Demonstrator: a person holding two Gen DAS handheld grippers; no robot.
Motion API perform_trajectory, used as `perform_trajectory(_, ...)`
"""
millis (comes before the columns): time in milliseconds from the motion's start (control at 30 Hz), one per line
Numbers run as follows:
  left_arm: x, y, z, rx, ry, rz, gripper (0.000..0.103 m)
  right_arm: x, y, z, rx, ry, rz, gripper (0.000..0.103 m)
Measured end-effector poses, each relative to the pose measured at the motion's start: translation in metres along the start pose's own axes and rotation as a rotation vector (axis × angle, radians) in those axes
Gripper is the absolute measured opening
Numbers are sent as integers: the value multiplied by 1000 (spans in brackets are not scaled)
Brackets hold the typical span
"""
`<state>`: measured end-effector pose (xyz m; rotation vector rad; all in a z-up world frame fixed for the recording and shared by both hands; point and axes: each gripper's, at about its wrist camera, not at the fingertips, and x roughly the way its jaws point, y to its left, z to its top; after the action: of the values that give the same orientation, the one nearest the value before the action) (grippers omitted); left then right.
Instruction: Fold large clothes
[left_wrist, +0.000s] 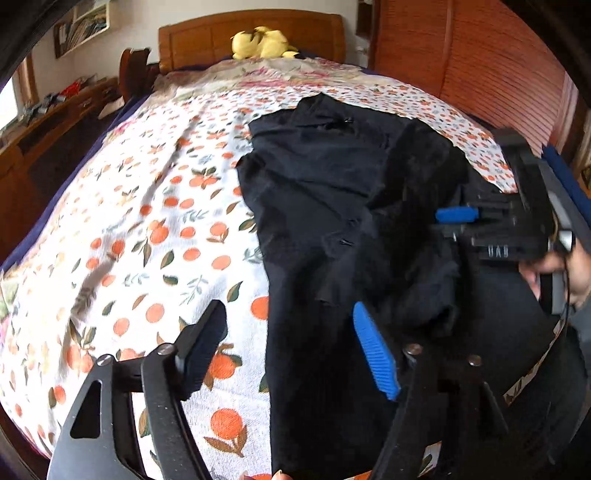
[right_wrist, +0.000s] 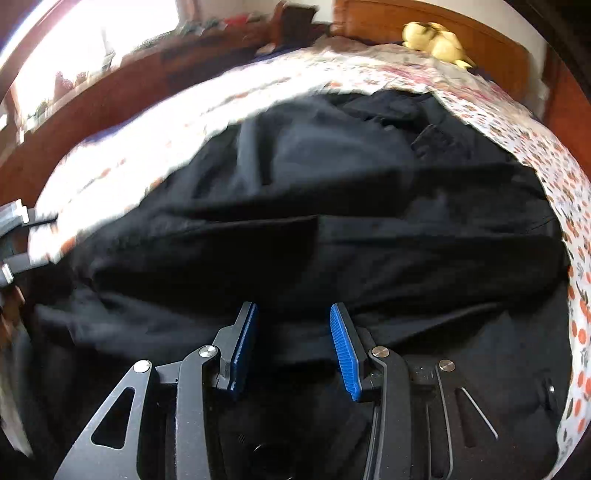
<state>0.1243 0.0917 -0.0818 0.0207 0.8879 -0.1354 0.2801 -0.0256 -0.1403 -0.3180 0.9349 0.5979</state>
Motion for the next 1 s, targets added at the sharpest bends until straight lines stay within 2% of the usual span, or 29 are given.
perform_trajectory(167, -1, 3, -6, -12, 1, 6, 75, -1, -6, -3, 17, -2, 38, 42)
perform_trajectory(333, -1, 7, -15, -13, 24, 45, 76, -10, -4, -7, 10, -29, 1, 42)
perform_trajectory(467, 8, 14, -25, -11, 63, 79, 76, -45, -3, -33, 18, -71, -26, 43)
perform_trajectory(600, 20, 21, -34, -31, 96, 64, 77, -81, -14, -74, 39, -105, -70, 43)
perform_trajectory(767, 25, 25, -40, -61, 74, 48, 84, -113, -42, -122, 113, -87, -157, 48)
perform_trajectory(833, 27, 27, -43, -81, 55, 42, 87, -122, -55, -138, 158, -80, -185, 54)
perform_trajectory(1000, 28, 25, -46, -83, 32, 57, 88, -137, -67, -165, 241, -74, -240, 59)
